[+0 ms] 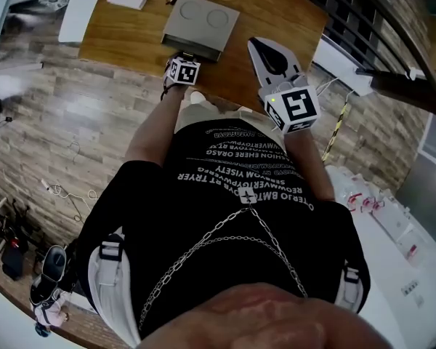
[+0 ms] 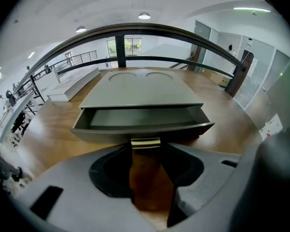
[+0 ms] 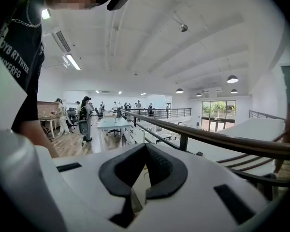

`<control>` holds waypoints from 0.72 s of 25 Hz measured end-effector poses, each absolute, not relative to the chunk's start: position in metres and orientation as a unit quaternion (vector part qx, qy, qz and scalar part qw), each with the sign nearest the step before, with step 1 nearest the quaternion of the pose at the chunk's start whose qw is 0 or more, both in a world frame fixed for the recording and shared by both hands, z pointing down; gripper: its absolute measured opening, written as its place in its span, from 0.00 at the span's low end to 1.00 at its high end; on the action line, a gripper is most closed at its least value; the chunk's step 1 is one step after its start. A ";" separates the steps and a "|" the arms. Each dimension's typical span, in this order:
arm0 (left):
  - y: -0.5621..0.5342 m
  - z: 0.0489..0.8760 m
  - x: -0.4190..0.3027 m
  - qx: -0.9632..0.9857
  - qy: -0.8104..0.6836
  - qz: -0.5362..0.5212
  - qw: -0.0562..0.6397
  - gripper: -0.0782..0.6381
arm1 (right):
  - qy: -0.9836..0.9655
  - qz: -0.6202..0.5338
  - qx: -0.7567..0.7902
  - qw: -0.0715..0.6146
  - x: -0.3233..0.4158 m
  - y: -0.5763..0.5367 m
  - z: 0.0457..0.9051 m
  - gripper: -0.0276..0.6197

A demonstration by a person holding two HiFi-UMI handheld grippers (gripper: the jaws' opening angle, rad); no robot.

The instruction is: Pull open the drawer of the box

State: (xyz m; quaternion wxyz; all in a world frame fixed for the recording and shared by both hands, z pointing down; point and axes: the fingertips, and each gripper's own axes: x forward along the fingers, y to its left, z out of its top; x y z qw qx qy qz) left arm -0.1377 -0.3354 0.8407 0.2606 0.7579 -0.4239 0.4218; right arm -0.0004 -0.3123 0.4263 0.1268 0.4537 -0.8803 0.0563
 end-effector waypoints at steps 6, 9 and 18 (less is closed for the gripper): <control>-0.329 0.843 -0.145 0.745 -0.444 0.424 0.260 0.36 | -0.892 0.060 0.429 0.131 -0.002 -0.307 0.430 0.04; -0.323 0.844 -0.150 0.741 -0.447 0.425 0.264 0.36 | -0.896 0.062 0.421 0.132 -0.006 -0.306 0.432 0.04; -0.323 0.839 -0.153 0.743 -0.445 0.418 0.274 0.34 | -0.897 0.067 0.415 0.137 -0.003 -0.303 0.436 0.04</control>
